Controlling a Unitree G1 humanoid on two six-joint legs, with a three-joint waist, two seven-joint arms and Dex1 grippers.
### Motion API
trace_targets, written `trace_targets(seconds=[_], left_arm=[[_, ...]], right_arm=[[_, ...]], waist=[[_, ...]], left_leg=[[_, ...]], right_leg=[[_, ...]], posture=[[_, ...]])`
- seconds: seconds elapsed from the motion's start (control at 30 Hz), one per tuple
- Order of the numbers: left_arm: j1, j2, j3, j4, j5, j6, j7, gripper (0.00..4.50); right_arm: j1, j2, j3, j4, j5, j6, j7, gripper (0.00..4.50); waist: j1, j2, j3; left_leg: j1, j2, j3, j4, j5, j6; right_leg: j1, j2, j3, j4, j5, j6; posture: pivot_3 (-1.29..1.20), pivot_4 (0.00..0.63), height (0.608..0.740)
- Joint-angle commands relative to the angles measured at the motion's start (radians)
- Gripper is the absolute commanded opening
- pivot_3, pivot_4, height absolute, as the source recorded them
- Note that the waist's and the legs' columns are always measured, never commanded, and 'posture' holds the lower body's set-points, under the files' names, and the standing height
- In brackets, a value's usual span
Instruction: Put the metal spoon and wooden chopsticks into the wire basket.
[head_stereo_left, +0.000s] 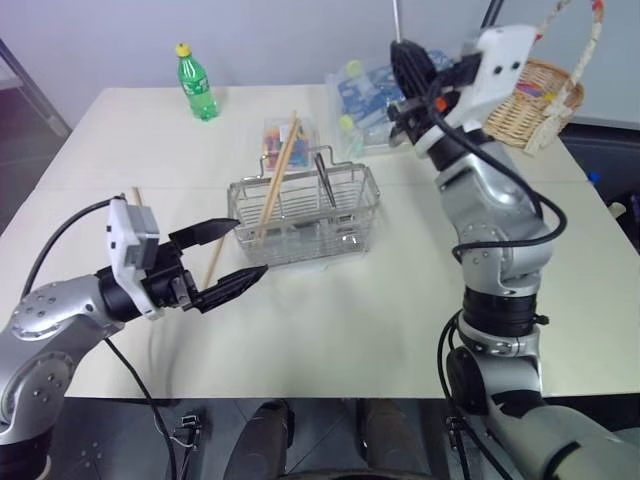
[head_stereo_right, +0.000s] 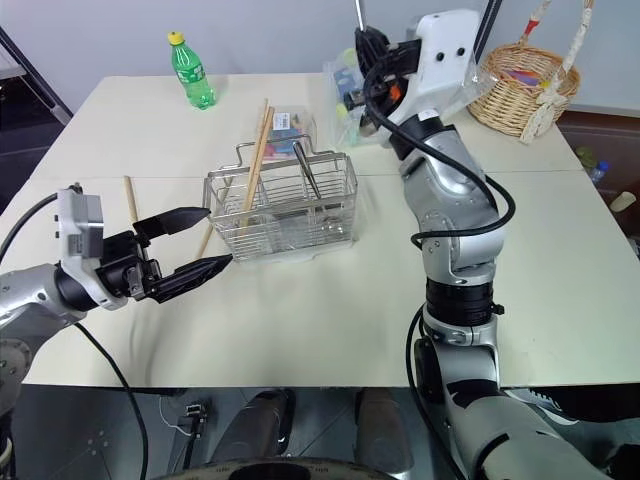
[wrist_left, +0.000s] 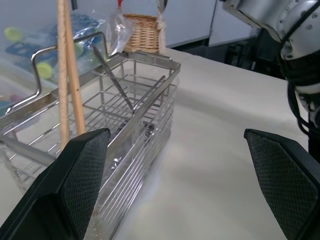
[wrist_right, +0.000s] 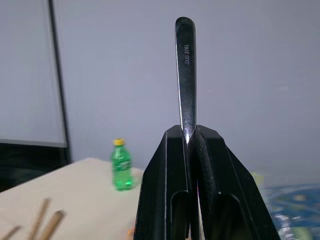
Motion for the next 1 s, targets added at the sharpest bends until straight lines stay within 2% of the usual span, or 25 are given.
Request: trace_targets(seconds=[0.03,0.43,0.73,0.9,1.0], left_arm=[[0.008,-0.008,0.043,-0.045,-0.023,-0.006,0.043,4.5],[0.037,-0.028,0.061,-0.09,-0.051,-0.006,0.153,4.5],[0.042,-0.024,0.068,-0.097,-0.065,-0.006,0.183,4.5],[0.046,-0.026,0.068,-0.084,-0.058,-0.007,0.183,4.5],[0.038,-0.025,0.064,-0.081,-0.059,-0.005,0.185,4.5]], right_arm=[[0.005,0.033,0.022,-0.026,0.036,-0.028,0.023,0.05],[0.073,0.148,0.124,0.083,0.006,-0.129,0.072,0.05],[0.13,0.154,0.144,0.08,-0.003,-0.135,0.079,0.05],[0.177,0.155,0.153,0.065,-0.02,-0.141,0.069,2.08],[0.177,0.153,0.148,0.063,-0.026,-0.143,0.062,3.71]], waist=[[0.0,0.0,0.0],[-0.001,0.0,0.0],[0.001,0.0,0.0],[-0.001,0.0,0.0],[-0.001,0.0,0.0]], left_leg=[[0.0,0.0,0.0,0.0,0.0,0.0],[0.0,0.0,0.0,0.0,0.0,-0.001],[0.0,0.001,0.0,0.0,0.001,-0.001],[0.0,0.001,0.0,-0.001,0.001,-0.001],[0.0,0.001,0.0,-0.001,0.001,-0.001]], right_leg=[[0.0,0.0,0.0,0.0,0.0,0.0],[-0.001,0.001,0.0,0.001,0.0,0.0],[-0.001,0.001,0.0,0.001,0.0,-0.001],[-0.001,0.001,0.0,0.001,0.0,-0.001],[-0.001,0.002,0.0,0.001,0.0,-0.001]], posture=[[0.0,0.15,0.74],[0.0,0.15,0.74],[0.0,0.15,0.74],[0.0,0.15,0.74],[0.0,0.15,0.74]])
